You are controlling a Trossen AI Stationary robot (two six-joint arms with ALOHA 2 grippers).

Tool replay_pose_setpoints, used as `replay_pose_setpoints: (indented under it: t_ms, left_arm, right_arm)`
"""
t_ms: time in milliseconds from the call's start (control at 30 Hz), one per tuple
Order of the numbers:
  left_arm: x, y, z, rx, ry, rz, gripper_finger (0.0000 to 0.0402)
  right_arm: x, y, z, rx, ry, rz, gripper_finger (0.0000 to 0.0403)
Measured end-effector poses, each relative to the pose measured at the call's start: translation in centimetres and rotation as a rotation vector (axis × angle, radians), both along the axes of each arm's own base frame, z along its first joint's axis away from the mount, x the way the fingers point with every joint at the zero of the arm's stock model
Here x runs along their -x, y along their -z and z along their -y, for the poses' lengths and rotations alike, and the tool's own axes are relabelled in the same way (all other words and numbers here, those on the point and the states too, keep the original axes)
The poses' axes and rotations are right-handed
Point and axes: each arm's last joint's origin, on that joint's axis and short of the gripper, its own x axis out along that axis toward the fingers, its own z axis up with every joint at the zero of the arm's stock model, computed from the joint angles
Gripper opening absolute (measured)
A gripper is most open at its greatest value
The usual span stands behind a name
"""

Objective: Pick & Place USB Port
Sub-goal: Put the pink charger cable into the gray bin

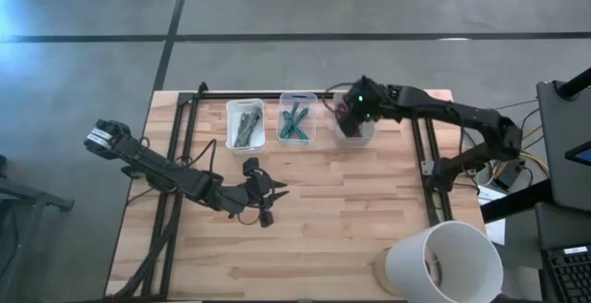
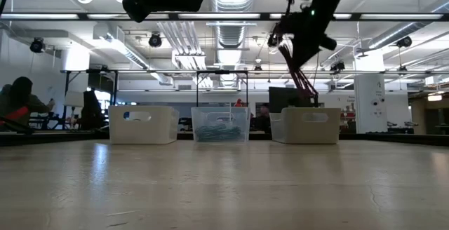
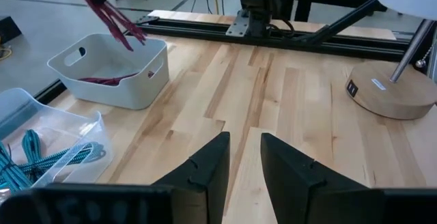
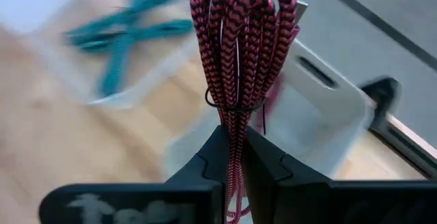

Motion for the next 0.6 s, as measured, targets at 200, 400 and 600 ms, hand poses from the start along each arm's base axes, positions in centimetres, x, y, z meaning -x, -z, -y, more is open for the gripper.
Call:
replay_pose_setpoints:
  t_ms: [200,400,600]
  left_arm:
    - [0.0,0.0,0.0,-0.001,0.0,-0.003,0.011]
    - [0.0,0.0,0.0,-0.001,-0.001,-0.004,0.011]
    - [0.0,0.0,0.0,0.0,-0.001,-0.003,0.011]
  right_arm:
    - [0.8,2.3,4.8,-0.034,0.159,-0.07,0.0023]
    - [-0.6,4.0,5.3,-0.06,0.154,-0.077,0.0023]
    - [-1.4,5.1,5.1,-0.08,0.174,-0.098,0.0023]
